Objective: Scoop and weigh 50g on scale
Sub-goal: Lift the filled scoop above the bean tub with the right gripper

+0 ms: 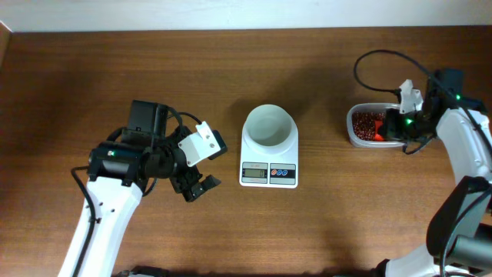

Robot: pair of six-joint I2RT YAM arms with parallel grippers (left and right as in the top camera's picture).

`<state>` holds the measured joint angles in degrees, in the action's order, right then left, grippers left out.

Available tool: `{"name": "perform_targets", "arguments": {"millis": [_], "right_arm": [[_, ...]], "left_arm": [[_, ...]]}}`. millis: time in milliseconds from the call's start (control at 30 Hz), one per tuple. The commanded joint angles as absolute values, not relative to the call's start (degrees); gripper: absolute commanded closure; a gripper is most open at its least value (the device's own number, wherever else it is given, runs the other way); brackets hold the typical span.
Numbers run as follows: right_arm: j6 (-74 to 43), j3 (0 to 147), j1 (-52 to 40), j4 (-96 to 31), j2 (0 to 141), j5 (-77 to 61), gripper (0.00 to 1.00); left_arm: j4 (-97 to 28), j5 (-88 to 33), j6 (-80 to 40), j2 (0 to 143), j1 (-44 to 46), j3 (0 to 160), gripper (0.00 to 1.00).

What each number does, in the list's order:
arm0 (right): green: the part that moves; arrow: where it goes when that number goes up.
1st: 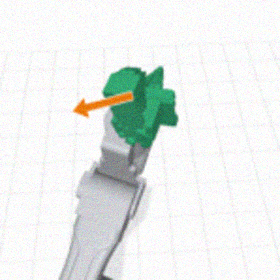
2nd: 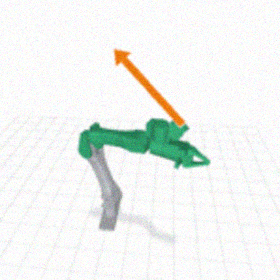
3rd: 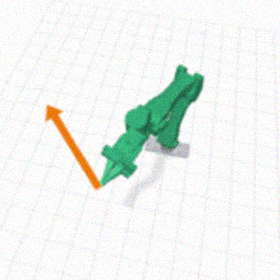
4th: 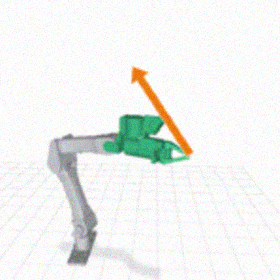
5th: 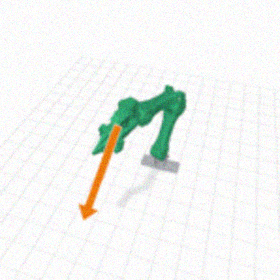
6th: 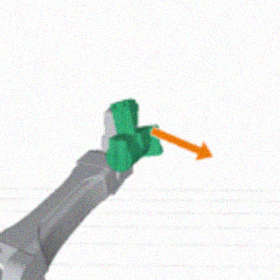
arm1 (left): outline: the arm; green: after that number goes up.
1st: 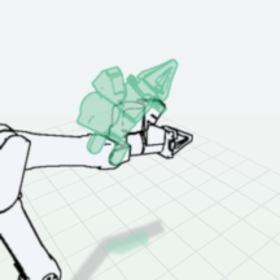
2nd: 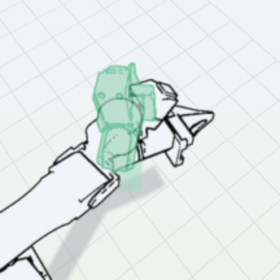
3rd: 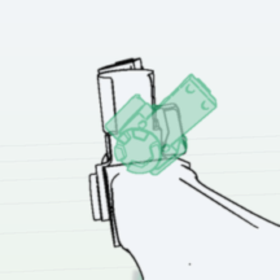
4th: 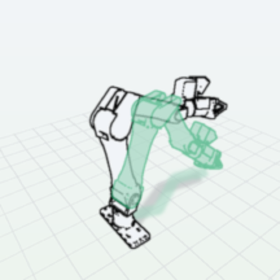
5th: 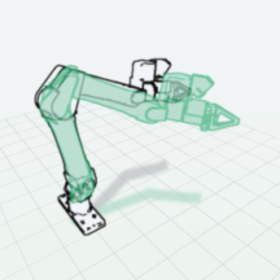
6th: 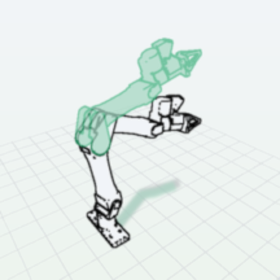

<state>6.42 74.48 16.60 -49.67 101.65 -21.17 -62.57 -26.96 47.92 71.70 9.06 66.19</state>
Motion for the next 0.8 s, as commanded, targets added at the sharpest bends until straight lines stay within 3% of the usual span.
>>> {"name": "perform_targets", "arguments": {"millis": [0,367,767], "right_arm": [[6.68,74.81,20.03,-51.00,102.69,-29.80,0.96],[6.98,74.81,31.53,-53.36,102.72,-44.88,0.96],[7.77,74.78,36.93,-55.42,102.72,-51.37,0.96]], "left_arm": [[-62.57,-27.11,47.20,71.57,9.23,65.71,0.01],[-62.57,-27.11,47.20,71.55,9.23,65.71,0.01],[-62.57,-27.11,47.20,71.57,9.23,65.71,0.01]]}}
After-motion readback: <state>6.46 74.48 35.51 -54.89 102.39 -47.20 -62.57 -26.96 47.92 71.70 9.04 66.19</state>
